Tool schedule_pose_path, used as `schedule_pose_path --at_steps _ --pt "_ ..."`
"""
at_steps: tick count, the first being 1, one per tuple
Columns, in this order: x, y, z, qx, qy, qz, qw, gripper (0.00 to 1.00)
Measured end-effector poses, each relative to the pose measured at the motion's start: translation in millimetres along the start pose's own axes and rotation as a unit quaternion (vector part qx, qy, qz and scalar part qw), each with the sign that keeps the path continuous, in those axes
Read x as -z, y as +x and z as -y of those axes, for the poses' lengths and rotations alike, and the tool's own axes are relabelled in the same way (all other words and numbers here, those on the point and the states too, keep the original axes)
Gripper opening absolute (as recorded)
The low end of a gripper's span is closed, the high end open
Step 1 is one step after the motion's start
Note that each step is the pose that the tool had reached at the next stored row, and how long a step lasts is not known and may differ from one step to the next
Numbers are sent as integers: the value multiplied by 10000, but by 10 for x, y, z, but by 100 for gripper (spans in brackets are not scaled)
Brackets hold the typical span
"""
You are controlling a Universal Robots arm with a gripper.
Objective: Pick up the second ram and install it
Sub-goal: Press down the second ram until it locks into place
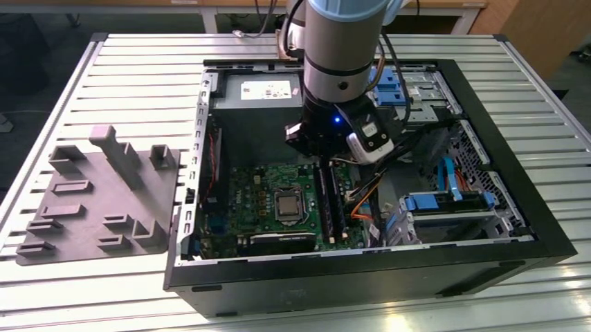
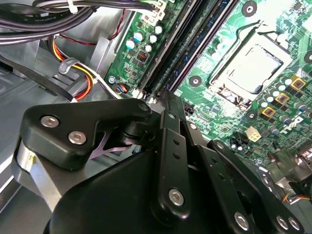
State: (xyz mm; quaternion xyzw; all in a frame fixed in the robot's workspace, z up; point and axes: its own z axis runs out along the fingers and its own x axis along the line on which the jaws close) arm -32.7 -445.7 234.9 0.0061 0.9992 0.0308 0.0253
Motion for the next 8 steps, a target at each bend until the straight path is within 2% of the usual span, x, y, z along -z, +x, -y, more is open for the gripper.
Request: schedule_pose_path --at_steps 8 --pt "-34 2 2 0 0 0 10000 11"
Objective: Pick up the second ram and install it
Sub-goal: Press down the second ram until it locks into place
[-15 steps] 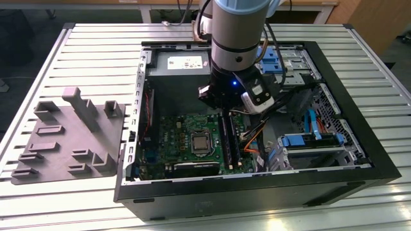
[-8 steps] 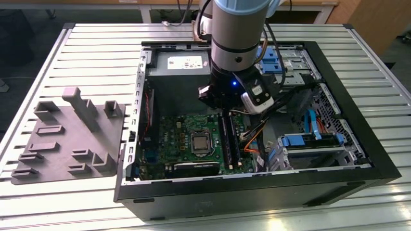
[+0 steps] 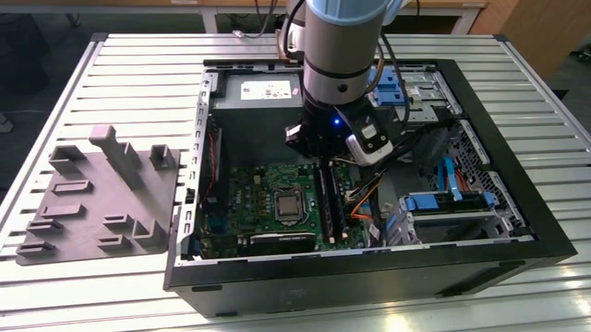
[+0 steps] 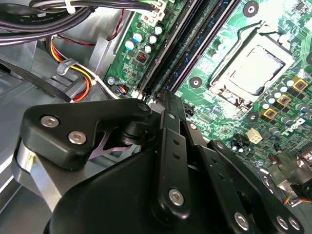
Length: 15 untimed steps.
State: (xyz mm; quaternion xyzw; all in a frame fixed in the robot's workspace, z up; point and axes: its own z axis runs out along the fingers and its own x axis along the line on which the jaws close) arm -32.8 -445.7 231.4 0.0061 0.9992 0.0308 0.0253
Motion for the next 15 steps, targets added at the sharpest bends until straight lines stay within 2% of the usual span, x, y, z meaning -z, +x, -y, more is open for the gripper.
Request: schedule_pose_path --at_steps 15 --pt "-21 2 -9 0 -6 0 10000 11"
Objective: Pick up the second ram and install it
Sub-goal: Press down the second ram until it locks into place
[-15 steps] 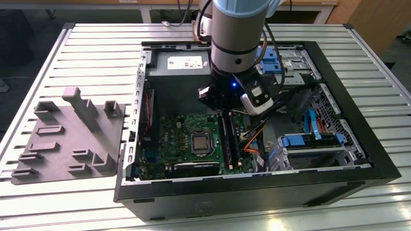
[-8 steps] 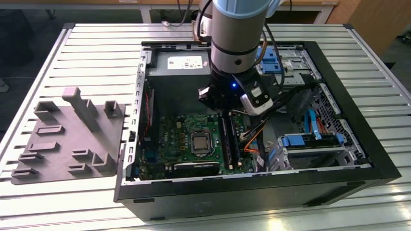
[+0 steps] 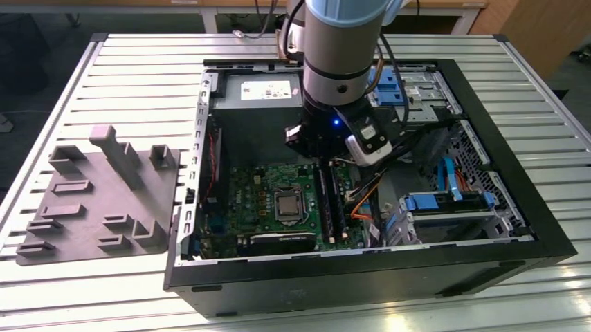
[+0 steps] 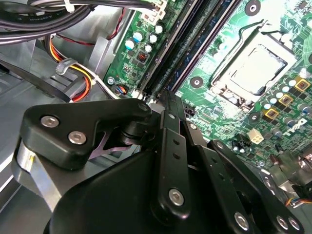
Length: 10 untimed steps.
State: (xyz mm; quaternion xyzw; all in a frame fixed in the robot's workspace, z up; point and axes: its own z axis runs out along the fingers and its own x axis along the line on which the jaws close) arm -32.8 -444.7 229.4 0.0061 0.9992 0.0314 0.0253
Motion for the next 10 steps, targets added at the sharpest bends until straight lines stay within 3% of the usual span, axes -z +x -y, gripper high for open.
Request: schedule_pose_path --at_steps 10 --pt "-34 2 2 0 -6 0 10000 11"
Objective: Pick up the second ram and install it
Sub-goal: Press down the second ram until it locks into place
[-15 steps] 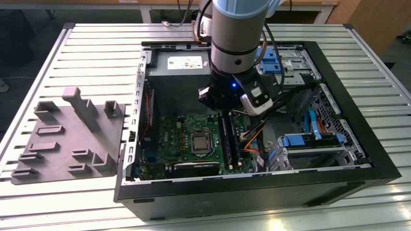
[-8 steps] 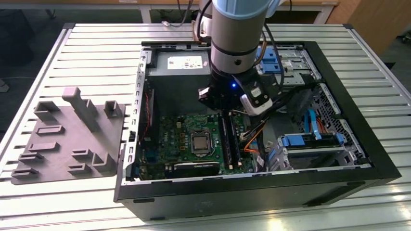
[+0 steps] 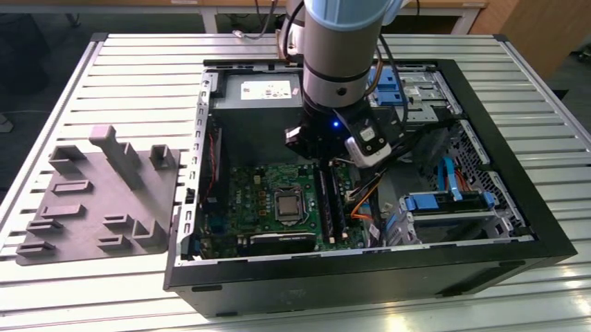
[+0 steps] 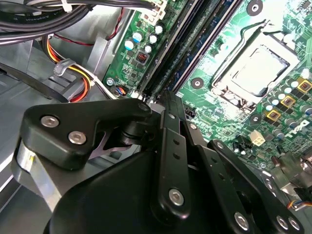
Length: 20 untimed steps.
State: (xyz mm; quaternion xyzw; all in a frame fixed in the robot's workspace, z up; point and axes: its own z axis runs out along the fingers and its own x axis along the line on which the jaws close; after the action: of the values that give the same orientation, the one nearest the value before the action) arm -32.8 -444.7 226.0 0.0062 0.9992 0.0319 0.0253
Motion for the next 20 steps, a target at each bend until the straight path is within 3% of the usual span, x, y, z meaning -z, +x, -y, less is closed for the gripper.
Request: schedule_pose_path --at_steps 20 --pt "-38 2 2 0 -3 0 10000 11"
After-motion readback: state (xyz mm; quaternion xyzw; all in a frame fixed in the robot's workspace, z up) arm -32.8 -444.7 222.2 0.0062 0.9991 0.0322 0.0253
